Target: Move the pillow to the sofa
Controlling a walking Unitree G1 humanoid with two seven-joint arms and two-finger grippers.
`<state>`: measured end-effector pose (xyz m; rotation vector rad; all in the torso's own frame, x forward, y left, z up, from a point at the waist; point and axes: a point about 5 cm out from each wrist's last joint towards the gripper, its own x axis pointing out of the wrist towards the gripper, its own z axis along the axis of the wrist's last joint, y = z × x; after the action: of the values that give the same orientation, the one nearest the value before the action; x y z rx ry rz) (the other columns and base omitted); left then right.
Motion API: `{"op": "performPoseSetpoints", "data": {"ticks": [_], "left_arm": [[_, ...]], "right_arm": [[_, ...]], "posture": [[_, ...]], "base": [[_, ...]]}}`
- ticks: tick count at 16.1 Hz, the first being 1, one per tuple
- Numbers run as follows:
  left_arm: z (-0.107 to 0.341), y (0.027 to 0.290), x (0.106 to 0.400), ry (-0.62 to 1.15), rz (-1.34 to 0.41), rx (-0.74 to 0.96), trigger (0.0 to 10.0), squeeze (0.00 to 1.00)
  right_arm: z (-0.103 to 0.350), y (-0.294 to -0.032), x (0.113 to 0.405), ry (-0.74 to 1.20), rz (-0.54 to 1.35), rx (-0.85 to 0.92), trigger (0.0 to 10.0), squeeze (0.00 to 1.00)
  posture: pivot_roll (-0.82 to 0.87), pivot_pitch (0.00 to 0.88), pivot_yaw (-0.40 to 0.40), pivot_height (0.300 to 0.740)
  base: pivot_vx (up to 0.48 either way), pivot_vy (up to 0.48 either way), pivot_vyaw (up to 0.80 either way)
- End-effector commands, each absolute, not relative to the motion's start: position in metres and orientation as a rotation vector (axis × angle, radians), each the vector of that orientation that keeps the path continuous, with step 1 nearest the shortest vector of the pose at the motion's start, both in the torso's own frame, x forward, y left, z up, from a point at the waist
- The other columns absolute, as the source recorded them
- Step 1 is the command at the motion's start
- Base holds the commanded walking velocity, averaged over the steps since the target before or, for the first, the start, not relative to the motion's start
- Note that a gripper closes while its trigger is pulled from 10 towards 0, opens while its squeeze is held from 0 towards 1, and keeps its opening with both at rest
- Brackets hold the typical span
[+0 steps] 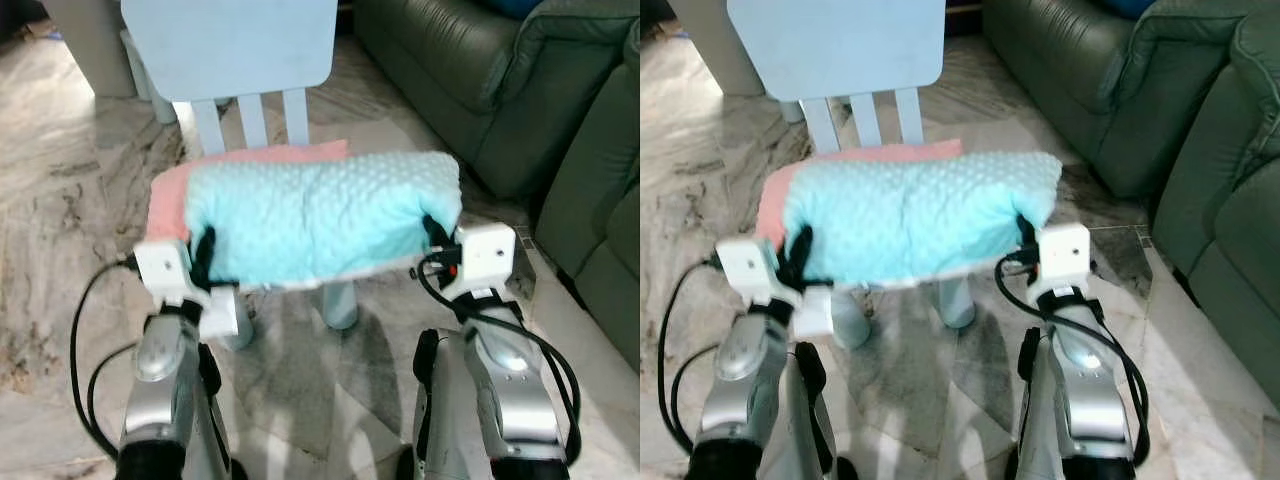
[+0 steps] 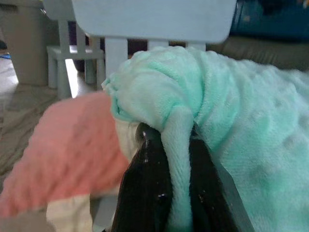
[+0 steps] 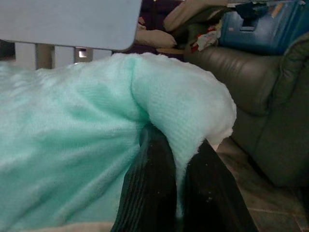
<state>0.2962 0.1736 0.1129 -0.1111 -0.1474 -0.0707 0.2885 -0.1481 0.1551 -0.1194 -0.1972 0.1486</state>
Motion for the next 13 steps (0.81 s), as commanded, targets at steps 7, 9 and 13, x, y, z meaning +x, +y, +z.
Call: {"op": "performPoseSetpoints", "data": {"ticks": [7,9,13], "left_arm": [[0.117,0.163,0.297,-0.096,-0.098,-0.125,10.0,0.00],[0.118,0.164,0.297,-0.086,-0.100,-0.126,10.0,0.00],[0.117,0.161,0.300,-0.073,-0.113,-0.128,10.0,0.00]], "right_arm": [[0.180,-0.150,0.292,-0.222,0.089,-0.091,10.0,0.00],[0.181,-0.151,0.291,-0.220,0.085,-0.084,10.0,0.00],[0.183,-0.152,0.291,-0.218,0.080,-0.078,10.0,0.00]], "posture": [[-0.19,0.000,0.077,0.365],[-0.19,0.000,0.080,0.365],[-0.20,0.000,0.089,0.365]], "base": [[0.000,0.000,0.00],[0.000,0.000,0.00],[0.000,0.000,0.00]]}}
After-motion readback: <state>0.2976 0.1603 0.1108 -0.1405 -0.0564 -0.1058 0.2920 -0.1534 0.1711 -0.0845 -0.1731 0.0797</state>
